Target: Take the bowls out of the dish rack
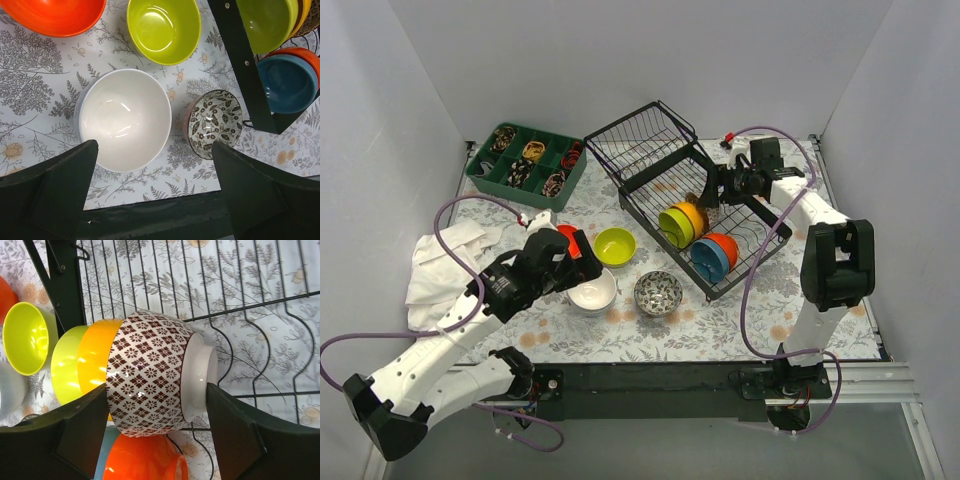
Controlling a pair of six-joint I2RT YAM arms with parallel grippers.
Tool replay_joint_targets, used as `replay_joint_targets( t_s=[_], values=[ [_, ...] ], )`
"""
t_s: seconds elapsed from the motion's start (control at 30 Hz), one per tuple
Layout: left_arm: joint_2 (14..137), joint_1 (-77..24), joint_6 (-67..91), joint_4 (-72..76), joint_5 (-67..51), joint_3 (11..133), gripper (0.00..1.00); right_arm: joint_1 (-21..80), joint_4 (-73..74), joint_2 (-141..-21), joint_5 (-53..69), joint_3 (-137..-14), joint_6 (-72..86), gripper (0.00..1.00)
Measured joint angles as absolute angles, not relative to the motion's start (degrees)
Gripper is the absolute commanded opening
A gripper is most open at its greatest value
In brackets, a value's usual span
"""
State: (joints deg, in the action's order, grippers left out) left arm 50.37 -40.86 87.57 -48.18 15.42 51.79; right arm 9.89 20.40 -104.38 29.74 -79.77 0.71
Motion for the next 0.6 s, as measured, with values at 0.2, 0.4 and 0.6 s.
replay_joint_targets(
  t_s=[0.2, 0.4, 0.6],
  values=[
    [51.5, -40.9, 86.4, -44.8, 14.3, 51.8, 0.98, 9.9, 21.0, -100.6, 25.7, -79.6, 1.6, 0.06],
    [53.7, -40.8, 85.2, -40.9, 12.7, 51.8, 0.98, 9.9, 21.0, -96.5, 23.6, -78.8, 3.3, 0.05],
    [55.6, -40.8, 84.3, -37.5, 10.9, 51.8, 0.98, 9.8, 20.7, -94.6, 22.1, -76.7, 6.2, 0.04]
  ],
)
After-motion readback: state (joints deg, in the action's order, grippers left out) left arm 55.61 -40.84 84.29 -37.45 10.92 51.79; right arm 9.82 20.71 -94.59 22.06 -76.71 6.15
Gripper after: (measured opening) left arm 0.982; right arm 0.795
